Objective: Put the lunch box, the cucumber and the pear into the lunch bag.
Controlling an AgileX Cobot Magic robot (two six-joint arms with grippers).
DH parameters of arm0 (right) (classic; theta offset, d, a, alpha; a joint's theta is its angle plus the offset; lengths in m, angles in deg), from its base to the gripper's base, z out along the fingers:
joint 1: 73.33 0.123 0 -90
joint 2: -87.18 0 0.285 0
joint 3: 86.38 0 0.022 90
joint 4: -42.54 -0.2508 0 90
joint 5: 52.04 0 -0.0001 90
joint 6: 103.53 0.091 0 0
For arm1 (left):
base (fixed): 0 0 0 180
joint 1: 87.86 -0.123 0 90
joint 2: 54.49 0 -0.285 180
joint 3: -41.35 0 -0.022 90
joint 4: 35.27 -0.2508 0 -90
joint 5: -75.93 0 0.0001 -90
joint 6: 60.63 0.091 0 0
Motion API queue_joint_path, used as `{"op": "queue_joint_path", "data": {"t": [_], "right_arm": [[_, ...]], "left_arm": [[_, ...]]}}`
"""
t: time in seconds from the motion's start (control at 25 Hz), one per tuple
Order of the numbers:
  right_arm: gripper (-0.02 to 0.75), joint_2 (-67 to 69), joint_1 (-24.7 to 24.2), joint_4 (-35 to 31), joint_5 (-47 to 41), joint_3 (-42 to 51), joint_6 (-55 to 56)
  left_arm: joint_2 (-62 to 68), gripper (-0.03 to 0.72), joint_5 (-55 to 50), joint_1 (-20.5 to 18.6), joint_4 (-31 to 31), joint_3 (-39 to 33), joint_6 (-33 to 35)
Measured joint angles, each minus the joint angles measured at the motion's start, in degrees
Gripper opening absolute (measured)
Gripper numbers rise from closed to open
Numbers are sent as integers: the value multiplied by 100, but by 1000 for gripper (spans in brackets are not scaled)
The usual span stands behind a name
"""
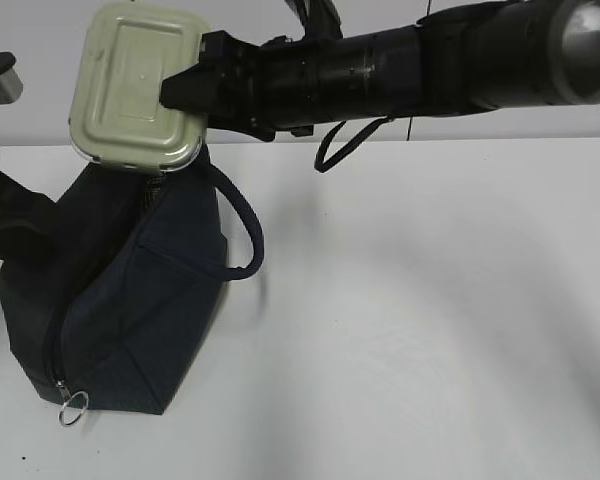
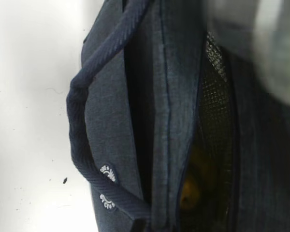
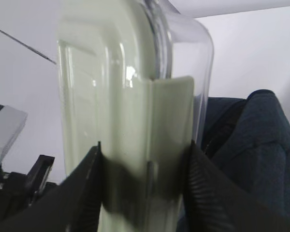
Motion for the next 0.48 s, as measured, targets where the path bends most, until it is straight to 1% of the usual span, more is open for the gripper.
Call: {"op": "queue_joint_path", "data": {"t": [0.12,0.2,0.32,0.48], "right_arm": [[333,216,117,-46,137,-153,35],[333,253,156,170,182,-173,144],[333,253,169,1030,187,-186,631],[333,253,169,2504,87,-186,1606]], "left_arm": [[0,6,5,0,0,0,-18],[0,6,17,0,-11,0,-42],[0,6,35,0,-17,0,-59],[0,6,118,0,-22,0,-113]]}}
